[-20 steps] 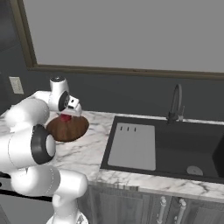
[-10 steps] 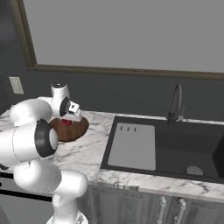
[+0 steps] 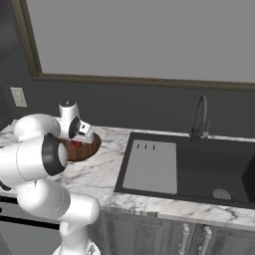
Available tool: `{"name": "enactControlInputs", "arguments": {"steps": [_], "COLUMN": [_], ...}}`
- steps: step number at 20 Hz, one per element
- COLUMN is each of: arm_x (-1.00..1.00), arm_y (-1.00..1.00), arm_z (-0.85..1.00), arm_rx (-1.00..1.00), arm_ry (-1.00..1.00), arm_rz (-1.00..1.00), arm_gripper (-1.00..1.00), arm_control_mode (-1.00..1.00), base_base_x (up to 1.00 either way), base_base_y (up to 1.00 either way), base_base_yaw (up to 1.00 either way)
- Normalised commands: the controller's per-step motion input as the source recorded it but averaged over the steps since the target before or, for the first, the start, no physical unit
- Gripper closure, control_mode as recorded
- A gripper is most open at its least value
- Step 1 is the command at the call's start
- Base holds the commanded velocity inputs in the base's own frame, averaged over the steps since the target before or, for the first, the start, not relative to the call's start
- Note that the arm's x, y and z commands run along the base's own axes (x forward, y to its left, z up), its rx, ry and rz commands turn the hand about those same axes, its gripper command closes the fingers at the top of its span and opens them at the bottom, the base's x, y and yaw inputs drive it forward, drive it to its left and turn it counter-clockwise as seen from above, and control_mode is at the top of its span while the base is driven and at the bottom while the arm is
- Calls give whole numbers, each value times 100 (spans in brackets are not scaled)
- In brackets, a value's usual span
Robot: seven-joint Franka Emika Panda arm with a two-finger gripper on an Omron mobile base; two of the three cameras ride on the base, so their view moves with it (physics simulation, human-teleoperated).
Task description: Pick the eggplants from the cabinet and place them in one bowl. Pick the pear from the sink and place it in the other bowl.
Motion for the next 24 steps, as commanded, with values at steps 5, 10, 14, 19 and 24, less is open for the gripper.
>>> {"name": "enactControlInputs", "arguments": {"steps": [5,10,14,19,24], "arm_x": [46,20,0,0,0], "arm_y": [20,15,2,0,0], "arm_z": [0,-4,-24,-39,-30], "arm_rx": [-3,-1,0,0,0], "arm_ry": [0,0,-2,-1,0], "arm_rz": [0,0,0,0,0], "arm_gripper": [100,100,100,100,100], "arm_control_mode": [-100,-100,-100,-100,-100], "base_base_x": [0,0,0,0,0], "base_base_y": [0,0,0,0,0], "base_base_yaw": [0,0,0,0,0]}}
